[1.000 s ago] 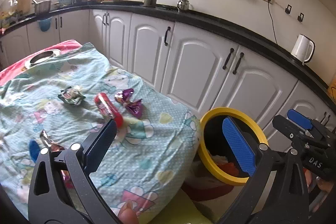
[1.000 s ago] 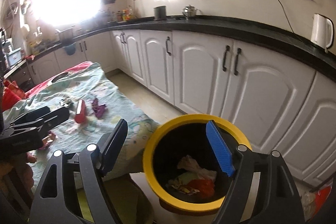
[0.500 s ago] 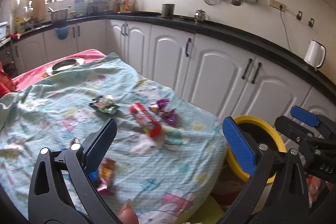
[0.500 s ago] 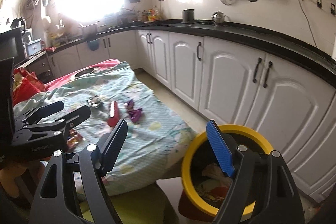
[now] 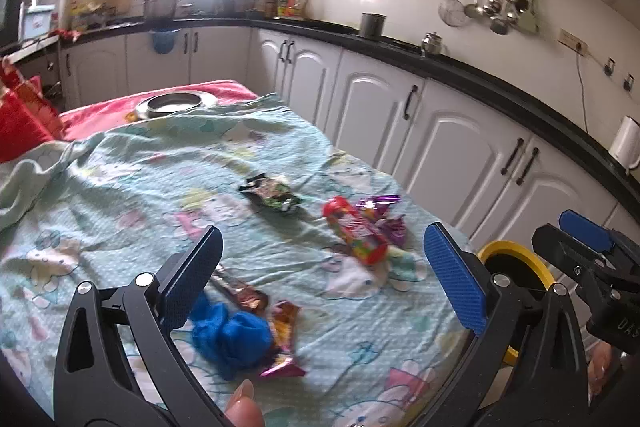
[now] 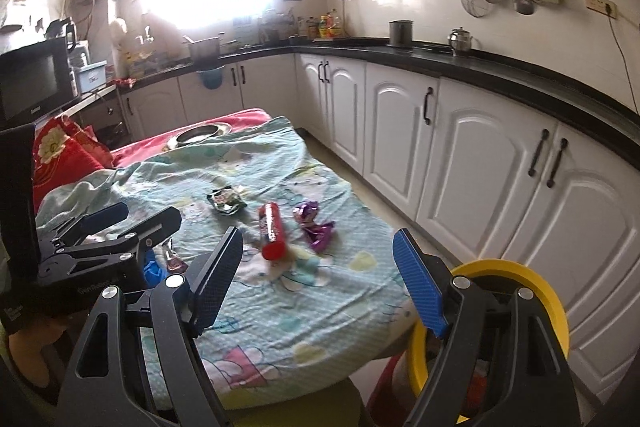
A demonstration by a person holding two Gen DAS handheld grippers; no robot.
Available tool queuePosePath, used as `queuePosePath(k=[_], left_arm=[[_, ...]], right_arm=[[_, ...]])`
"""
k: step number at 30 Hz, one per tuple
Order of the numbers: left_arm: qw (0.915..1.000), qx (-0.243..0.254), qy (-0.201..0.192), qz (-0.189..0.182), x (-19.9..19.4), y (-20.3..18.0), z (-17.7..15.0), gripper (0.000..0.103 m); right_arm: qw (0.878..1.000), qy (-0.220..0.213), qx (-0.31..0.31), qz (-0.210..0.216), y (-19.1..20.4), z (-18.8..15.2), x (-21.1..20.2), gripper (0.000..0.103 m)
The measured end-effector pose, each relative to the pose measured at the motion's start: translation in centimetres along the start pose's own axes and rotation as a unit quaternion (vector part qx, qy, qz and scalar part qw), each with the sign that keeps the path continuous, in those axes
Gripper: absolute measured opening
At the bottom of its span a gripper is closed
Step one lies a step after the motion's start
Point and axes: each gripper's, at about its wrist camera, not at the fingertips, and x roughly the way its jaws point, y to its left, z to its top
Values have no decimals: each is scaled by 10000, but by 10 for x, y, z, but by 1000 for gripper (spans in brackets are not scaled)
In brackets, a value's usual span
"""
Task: Collect trash
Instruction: 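Move both open grippers back toward the trash on the bed, then grasp the blue glove with the left gripper while the right gripper grasps the red candy tube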
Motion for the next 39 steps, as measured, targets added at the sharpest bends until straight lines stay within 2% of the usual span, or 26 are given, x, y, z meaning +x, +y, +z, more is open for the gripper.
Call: queuePosePath(k=[9, 15, 18, 24, 30, 34, 39], left_arm=[[9986, -431, 203, 208, 6, 46, -7, 93], [9962, -708, 461, 223, 13, 74, -18, 93], [9944, -859, 601, 163, 18, 84, -23, 92], [9902, -1074, 894, 39, 26, 97, -34, 85], [9844, -1251, 1221, -216, 36, 99, -48, 78], [9791, -1410, 1419, -362, 43, 102, -56, 69], [9768, -1504, 1472, -395, 45, 106, -60, 61]], right_arm=[[9991, 254, -276, 214, 22, -1, 33, 75], [9972, 477, -404, 409, 31, -3, 60, 74], [9958, 661, -373, 504, 32, -4, 79, 71], [9929, 1018, -376, 494, 32, -6, 115, 65], [9911, 1167, -426, 479, 36, -8, 137, 64], [9900, 1230, -477, 501, 40, -6, 152, 61], [9875, 1404, -462, 552, 46, -9, 173, 57]])
